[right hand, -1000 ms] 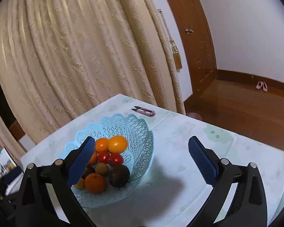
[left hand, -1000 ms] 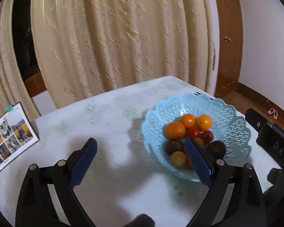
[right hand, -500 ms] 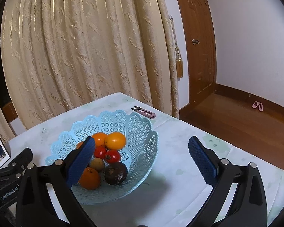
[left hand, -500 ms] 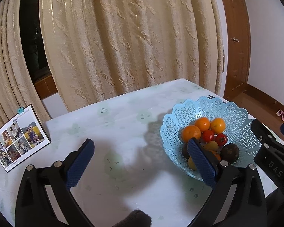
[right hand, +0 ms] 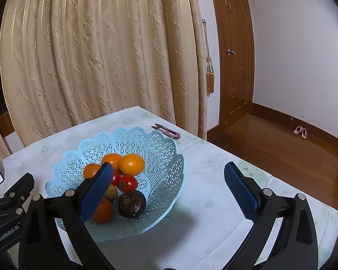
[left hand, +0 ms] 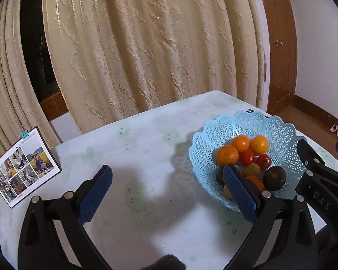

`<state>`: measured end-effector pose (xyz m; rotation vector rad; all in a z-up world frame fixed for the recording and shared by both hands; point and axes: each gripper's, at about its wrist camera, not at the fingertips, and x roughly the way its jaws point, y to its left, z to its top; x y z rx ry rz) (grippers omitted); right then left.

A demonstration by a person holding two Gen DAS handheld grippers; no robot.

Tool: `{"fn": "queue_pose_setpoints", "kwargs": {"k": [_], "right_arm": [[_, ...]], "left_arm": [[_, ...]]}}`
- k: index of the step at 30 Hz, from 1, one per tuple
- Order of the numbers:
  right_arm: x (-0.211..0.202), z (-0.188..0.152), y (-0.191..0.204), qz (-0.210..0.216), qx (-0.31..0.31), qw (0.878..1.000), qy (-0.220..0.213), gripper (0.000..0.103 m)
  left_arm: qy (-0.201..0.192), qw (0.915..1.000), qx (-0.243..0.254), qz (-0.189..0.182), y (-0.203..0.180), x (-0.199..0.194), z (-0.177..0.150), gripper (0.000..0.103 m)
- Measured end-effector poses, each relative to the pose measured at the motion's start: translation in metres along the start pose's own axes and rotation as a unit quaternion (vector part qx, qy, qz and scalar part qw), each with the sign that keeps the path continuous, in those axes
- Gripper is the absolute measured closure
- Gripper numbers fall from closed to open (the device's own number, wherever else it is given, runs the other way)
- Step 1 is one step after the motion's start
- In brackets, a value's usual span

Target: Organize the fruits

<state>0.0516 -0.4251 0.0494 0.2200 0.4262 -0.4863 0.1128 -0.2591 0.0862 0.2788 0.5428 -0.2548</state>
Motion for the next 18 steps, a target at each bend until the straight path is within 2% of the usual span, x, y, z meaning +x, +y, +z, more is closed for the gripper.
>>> {"fn": "queue_pose_setpoints", "kwargs": {"k": [18], "right_arm": [[0.000,0.001,-0.002,-0.005,0.004,1.000,-0.003,0.003]], "left_arm": [[-0.010,0.9998,0.017,0.003,-0.005,-0.011,-0.005,0.005]]}}
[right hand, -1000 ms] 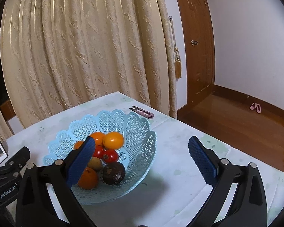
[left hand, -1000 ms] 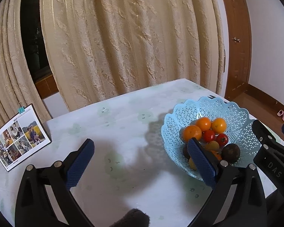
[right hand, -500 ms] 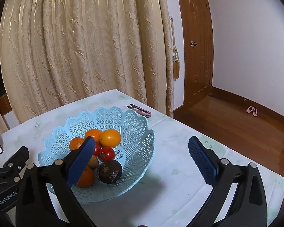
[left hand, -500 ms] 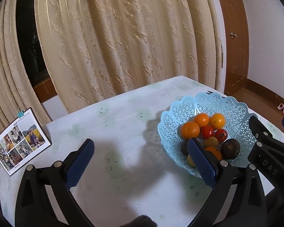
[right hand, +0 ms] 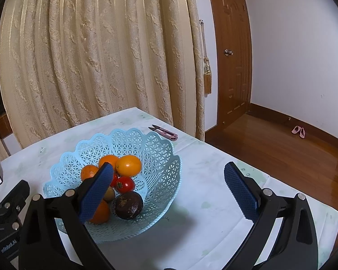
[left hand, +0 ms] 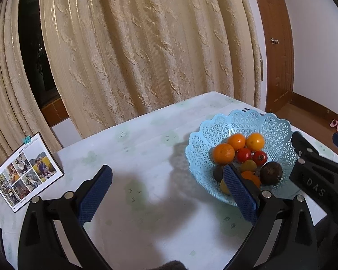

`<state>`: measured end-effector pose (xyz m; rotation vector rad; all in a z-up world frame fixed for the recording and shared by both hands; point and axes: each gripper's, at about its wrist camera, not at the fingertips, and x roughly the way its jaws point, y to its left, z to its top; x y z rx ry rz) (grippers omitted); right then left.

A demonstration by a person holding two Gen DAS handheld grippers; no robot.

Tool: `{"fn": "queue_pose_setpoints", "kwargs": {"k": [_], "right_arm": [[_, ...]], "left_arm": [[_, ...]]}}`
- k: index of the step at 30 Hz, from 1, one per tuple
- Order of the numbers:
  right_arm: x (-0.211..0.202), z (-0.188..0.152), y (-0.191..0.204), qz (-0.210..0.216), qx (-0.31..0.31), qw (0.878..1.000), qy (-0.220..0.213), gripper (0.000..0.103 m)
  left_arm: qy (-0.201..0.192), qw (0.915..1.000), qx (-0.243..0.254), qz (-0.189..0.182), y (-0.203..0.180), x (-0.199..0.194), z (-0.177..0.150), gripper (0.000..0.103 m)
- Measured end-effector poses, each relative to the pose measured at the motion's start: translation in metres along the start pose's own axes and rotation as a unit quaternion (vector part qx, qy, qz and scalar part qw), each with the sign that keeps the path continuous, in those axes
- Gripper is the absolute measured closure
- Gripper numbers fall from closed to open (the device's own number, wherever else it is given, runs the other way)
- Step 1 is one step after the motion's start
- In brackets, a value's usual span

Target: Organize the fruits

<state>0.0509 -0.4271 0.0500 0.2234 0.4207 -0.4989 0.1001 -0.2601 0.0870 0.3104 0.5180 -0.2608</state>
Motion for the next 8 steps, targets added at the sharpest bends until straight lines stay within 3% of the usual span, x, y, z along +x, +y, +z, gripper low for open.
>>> {"fn": "queue_pose_setpoints", "kwargs": {"k": [8], "right_arm": [[-0.006,-0.003,0.007,0.037,-0.011,0.999,-0.007,0.003]], "left_arm": [[0.033,0.9990,-0.021,0.023,0.031,-0.007,-0.017,0.005]]}}
